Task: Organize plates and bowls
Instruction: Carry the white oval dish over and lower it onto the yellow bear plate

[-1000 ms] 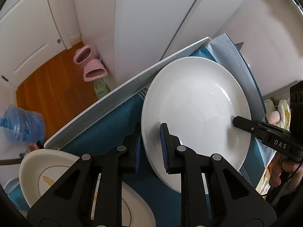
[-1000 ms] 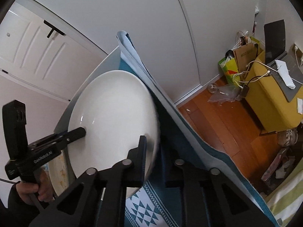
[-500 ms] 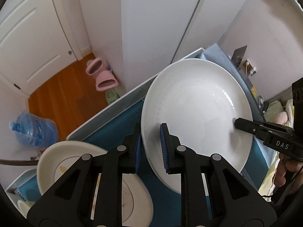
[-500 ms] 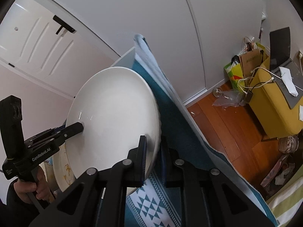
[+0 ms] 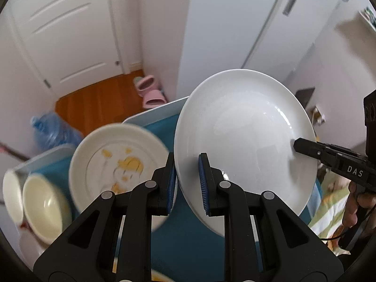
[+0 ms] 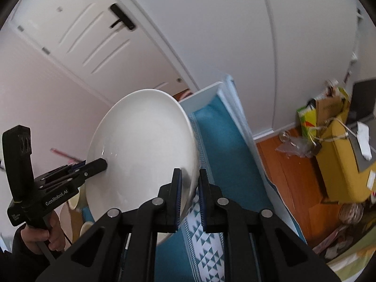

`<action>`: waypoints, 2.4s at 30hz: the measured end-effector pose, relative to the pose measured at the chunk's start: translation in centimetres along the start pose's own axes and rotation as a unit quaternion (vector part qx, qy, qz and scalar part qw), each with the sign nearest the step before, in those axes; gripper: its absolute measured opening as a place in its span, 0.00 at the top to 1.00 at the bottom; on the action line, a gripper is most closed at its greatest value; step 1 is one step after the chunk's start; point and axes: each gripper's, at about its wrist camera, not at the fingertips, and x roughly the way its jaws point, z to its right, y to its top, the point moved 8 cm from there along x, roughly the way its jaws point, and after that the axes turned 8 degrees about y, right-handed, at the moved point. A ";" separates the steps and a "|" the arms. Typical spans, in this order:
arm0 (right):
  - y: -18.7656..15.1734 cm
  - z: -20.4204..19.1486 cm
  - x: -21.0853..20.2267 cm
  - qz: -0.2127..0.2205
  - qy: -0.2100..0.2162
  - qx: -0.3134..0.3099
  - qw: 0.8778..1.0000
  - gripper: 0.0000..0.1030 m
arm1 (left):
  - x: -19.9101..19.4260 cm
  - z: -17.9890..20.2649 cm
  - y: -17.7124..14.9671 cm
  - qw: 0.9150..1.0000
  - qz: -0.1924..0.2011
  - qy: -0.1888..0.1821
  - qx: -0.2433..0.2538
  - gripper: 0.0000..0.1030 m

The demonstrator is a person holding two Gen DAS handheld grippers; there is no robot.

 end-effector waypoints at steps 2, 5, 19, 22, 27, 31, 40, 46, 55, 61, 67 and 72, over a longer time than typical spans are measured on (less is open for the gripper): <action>-0.2 -1.3 -0.6 -0.008 0.013 -0.024 1.000 0.88 | -1.7 -0.6 -1.1 1.000 0.008 0.011 -0.021 0.84; -0.9 -3.3 -1.1 -0.022 0.034 -0.061 0.997 0.88 | -4.3 -1.5 -3.0 0.998 0.021 0.032 -0.057 0.84; -9.3 -12.2 1.5 -0.122 0.113 -0.175 0.970 0.88 | -11.4 -7.7 -16.3 0.972 0.008 0.112 -0.209 0.84; -11.5 -13.9 2.9 -0.139 0.116 -0.183 0.966 0.88 | -11.6 -9.6 -19.5 0.968 -0.002 0.112 -0.224 0.84; -14.9 -16.2 6.2 -0.156 0.102 -0.182 0.965 0.88 | -10.5 -12.3 -22.9 0.967 -0.024 0.106 -0.231 0.84; -16.9 -16.9 8.1 -0.165 0.082 -0.179 0.967 0.88 | -8.6 -13.9 -24.9 0.969 -0.040 0.095 -0.226 0.84; -18.7 -16.3 9.6 -0.158 0.048 -0.165 0.972 0.88 | -5.4 -14.5 -27.2 0.977 -0.066 0.091 -0.180 0.84; -19.0 -16.4 9.9 -0.146 0.036 -0.163 0.975 0.88 | -4.2 -15.4 -27.2 0.981 -0.069 0.105 -0.151 0.84; -19.2 -16.7 10.3 -0.133 0.019 -0.181 0.974 0.88 | -4.6 -15.5 -26.8 0.982 -0.055 0.149 -0.100 0.84; -19.5 -16.6 10.9 -0.130 0.003 -0.197 0.972 0.88 | -4.9 -15.1 -26.5 0.979 -0.042 0.194 -0.051 0.84; -19.7 -17.1 11.2 -0.126 -0.015 -0.233 0.964 0.88 | -5.4 -14.7 -26.5 0.975 -0.027 0.222 -0.019 0.84; -20.7 -18.0 11.6 -0.133 -0.021 -0.268 0.954 0.88 | -5.5 -13.2 -26.5 0.975 -0.019 0.221 0.011 0.84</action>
